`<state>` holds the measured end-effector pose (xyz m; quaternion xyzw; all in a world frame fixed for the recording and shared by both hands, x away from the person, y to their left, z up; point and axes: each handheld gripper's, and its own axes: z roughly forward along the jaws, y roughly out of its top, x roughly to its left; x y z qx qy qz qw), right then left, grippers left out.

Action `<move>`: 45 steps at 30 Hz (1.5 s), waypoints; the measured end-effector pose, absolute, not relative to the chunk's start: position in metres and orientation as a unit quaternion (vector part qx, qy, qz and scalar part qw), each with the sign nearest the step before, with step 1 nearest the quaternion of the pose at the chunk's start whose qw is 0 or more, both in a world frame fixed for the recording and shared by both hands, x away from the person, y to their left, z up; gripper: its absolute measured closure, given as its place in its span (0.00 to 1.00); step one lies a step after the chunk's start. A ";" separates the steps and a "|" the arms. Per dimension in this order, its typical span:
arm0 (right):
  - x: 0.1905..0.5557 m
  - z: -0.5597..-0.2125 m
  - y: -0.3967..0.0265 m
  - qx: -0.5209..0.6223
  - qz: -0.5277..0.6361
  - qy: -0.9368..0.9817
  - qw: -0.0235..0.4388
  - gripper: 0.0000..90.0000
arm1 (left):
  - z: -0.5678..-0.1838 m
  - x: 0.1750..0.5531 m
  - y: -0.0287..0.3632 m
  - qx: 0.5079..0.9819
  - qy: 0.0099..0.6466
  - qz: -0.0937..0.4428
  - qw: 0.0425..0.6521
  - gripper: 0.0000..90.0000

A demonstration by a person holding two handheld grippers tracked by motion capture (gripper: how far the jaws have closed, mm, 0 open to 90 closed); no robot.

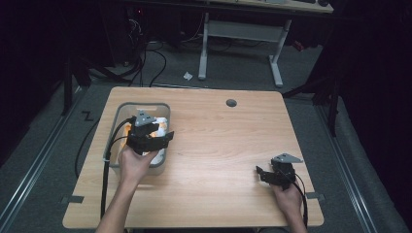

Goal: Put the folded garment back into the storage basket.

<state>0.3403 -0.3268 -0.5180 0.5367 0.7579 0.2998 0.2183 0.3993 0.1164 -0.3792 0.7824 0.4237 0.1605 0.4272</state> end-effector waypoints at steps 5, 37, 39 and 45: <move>0.340 -0.518 -0.327 0.537 0.300 0.758 0.218 0.32 | -0.379 0.397 0.112 0.784 0.420 0.158 0.430 0.42; 0.340 -0.518 -0.327 0.537 0.300 0.758 0.218 0.32 | -0.400 0.382 0.076 0.795 0.397 0.139 0.438 0.40; 0.340 -0.518 -0.327 0.537 0.300 0.758 0.218 0.32 | -0.400 0.381 0.074 0.795 0.395 0.139 0.440 0.40; 0.340 -0.518 -0.327 0.536 0.300 0.758 0.218 0.32 | -0.405 0.380 0.068 0.794 0.393 0.130 0.445 0.40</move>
